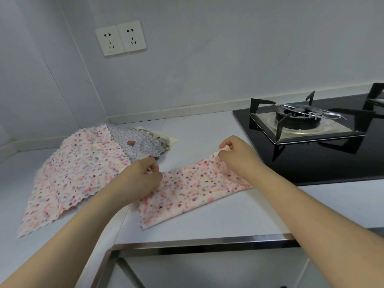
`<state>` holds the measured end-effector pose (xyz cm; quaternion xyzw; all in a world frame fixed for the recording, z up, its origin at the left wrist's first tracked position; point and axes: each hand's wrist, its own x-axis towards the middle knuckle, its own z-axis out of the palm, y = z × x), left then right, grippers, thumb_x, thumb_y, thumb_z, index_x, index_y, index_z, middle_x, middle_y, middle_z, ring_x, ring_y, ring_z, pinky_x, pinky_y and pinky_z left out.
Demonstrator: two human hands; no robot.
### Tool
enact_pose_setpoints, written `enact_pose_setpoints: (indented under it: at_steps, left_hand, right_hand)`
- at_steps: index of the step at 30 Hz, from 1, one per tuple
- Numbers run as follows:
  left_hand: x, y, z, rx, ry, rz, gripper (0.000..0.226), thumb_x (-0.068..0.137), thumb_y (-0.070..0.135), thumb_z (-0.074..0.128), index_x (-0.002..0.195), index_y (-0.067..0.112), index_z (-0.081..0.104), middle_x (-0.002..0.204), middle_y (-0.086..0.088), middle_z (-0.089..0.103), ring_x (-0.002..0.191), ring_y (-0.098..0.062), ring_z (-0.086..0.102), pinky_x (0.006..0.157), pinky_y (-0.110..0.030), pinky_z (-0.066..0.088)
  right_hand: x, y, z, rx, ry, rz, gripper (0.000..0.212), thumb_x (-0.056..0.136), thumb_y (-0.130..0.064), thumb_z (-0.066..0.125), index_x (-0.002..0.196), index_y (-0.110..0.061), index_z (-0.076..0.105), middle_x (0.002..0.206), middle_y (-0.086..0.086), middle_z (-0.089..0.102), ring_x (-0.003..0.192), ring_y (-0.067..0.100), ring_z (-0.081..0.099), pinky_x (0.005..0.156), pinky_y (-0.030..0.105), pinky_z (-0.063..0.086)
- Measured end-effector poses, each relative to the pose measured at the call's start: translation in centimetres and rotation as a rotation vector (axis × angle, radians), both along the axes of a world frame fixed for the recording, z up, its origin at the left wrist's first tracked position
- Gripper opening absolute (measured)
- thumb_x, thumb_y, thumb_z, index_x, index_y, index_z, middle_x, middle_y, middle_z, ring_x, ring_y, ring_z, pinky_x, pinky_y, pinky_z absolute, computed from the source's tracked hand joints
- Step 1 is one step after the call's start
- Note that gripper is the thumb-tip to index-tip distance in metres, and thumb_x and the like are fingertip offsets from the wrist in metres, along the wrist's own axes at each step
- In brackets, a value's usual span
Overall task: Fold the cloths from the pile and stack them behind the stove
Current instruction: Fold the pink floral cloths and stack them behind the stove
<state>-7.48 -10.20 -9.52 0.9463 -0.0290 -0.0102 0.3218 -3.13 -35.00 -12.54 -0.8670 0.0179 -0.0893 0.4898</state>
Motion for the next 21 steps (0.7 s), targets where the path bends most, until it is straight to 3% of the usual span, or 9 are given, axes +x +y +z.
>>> enact_pose_setpoints:
  at_steps: [3,6,11,17,21]
  left_hand:
    - [0.3,1.0,0.4,-0.042,0.023,0.035,0.021,0.085,0.020,0.067,0.067,0.010,0.059,0.058,0.001,0.057,0.050,-0.010,0.049,0.056,-0.025,0.039]
    - [0.6,1.8,0.6,-0.079,0.034,0.076,0.023,0.081,0.021,0.075,0.077,0.000,0.067,0.064,-0.006,0.059,0.057,-0.016,0.050,0.060,-0.029,0.039]
    - [1.0,2.0,0.5,-0.054,0.007,0.110,0.022,0.081,0.018,0.077,0.076,-0.001,0.065,0.064,-0.010,0.062,0.057,-0.020,0.053,0.063,-0.033,0.045]
    - [1.0,2.0,0.8,-0.023,-0.001,0.168,0.026,0.072,0.010,0.083,0.064,0.006,0.058,0.072,-0.021,0.069,0.056,-0.023,0.056,0.060,-0.032,0.047]
    - [0.8,1.8,1.2,-0.013,0.024,0.165,0.023,0.070,0.014,0.085,0.061,0.007,0.065,0.068,-0.016,0.071,0.058,-0.023,0.061,0.065,-0.031,0.051]
  right_hand:
    - [0.2,-0.2,0.3,0.172,0.007,0.008,0.014,0.087,-0.016,0.050,0.093,-0.022,0.061,0.085,-0.008,0.055,0.065,0.014,0.053,0.059,0.027,0.042]
    - [0.5,-0.3,0.5,0.246,-0.006,0.010,0.014,0.091,-0.016,0.050,0.089,-0.022,0.063,0.088,-0.008,0.057,0.068,0.011,0.055,0.063,0.029,0.046]
    - [0.5,-0.6,0.2,0.129,-0.060,0.009,0.013,0.095,-0.019,0.053,0.090,-0.019,0.065,0.082,-0.011,0.053,0.064,0.006,0.051,0.055,0.020,0.041]
    - [0.9,-1.0,-0.3,0.070,-0.132,-0.016,0.008,0.088,-0.021,0.066,0.081,-0.019,0.068,0.085,-0.011,0.065,0.075,0.006,0.057,0.070,0.024,0.047]
    - [1.1,-0.9,-0.6,-0.011,-0.159,-0.027,0.011,0.088,-0.017,0.064,0.078,-0.021,0.067,0.082,-0.013,0.061,0.076,0.004,0.055,0.066,0.022,0.043]
